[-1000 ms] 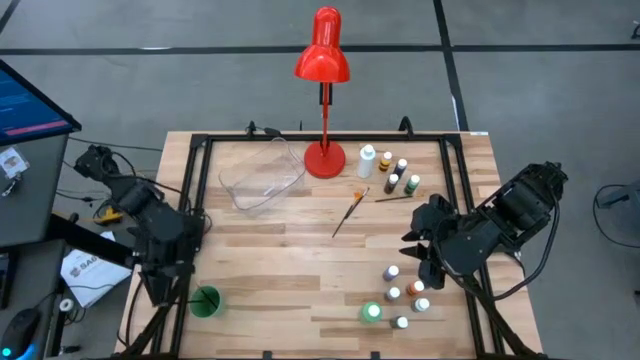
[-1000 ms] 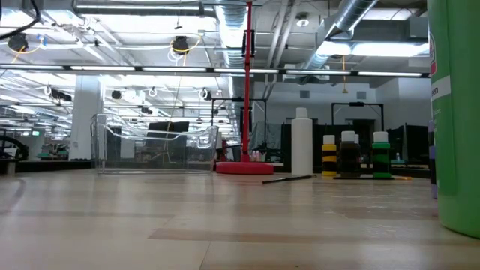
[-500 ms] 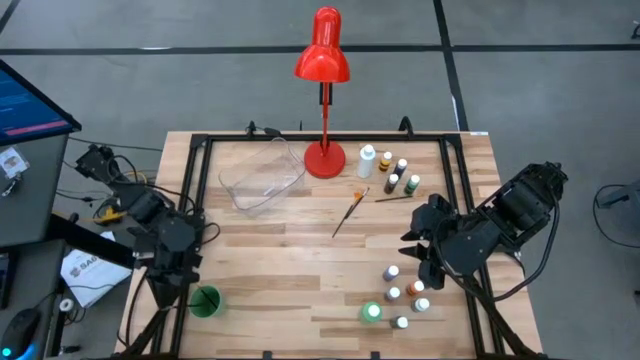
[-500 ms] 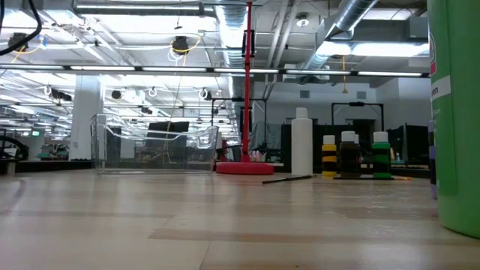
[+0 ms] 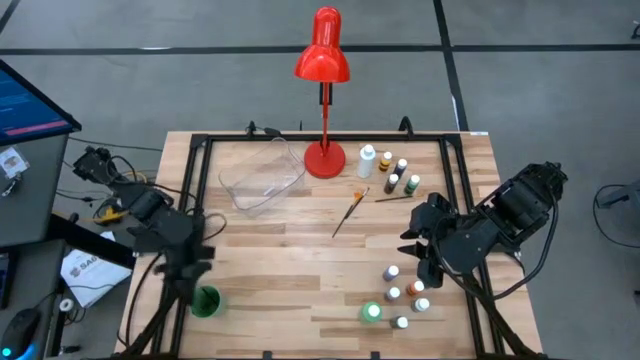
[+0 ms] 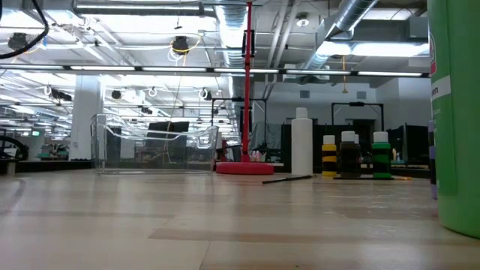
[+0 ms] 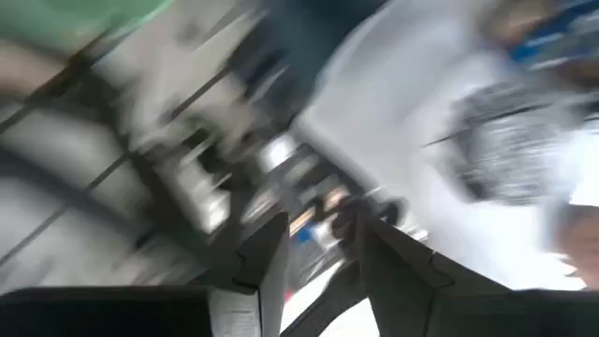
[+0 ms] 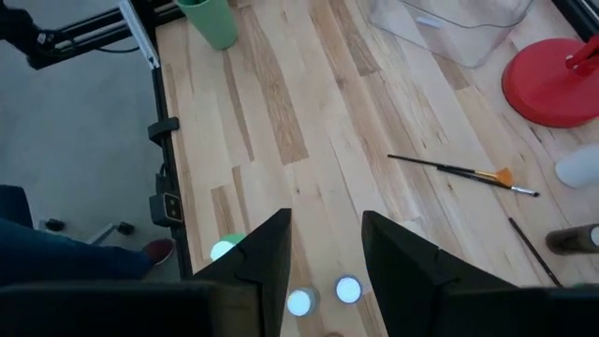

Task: Pick & Place Paint Supplies
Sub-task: Adjust the paintbrushes to the center of the table

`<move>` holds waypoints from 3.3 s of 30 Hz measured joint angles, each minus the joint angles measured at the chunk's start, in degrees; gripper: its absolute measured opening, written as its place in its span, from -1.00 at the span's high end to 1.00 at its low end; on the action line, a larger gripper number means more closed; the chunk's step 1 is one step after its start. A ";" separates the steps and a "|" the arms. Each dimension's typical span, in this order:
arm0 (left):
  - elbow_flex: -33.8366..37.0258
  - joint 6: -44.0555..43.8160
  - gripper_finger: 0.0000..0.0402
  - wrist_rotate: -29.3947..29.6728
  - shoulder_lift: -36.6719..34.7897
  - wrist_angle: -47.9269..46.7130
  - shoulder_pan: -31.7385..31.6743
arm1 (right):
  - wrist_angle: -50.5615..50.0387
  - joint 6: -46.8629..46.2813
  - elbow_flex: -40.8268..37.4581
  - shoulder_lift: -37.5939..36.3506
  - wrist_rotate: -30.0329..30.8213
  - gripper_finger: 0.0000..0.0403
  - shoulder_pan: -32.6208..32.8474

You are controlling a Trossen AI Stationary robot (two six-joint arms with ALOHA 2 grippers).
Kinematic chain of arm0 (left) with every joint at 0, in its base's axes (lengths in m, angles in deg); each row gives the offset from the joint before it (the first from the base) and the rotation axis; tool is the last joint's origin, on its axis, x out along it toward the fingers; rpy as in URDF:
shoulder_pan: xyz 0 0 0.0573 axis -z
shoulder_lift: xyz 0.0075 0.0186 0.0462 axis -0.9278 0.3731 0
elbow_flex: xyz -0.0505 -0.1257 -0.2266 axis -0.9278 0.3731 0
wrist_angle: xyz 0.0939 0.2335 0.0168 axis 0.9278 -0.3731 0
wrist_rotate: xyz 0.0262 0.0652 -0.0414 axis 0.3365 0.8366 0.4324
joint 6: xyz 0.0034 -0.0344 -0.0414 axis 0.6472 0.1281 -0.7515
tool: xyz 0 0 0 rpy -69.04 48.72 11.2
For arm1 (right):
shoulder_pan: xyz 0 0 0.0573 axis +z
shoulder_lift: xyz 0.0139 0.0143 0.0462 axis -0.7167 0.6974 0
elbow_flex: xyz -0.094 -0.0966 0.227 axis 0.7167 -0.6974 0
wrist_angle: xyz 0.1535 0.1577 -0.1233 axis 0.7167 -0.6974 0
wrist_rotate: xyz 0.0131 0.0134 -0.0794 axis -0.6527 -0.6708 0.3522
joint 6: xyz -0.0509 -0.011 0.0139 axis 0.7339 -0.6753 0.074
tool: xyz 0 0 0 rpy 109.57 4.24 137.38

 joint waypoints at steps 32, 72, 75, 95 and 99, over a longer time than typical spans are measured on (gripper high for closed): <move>-1.66 42.51 0.32 25.47 23.75 49.96 -28.97 | 7.99 3.00 -26.45 0.02 1.76 0.42 -26.92; -1.55 48.02 0.32 37.01 13.18 49.82 -28.97 | 36.52 20.26 -43.39 23.11 -0.69 1.00 -46.01; -1.55 48.02 0.32 37.01 13.18 49.84 -28.97 | 37.99 20.68 -43.47 24.26 -0.84 1.00 -46.19; -1.55 49.07 0.32 37.01 13.18 49.86 -28.97 | 43.23 20.68 -38.93 30.96 -5.74 1.00 -41.70; -1.55 49.07 0.32 37.01 13.18 49.86 -28.97 | 45.34 21.36 -35.17 31.16 -9.36 1.00 -38.78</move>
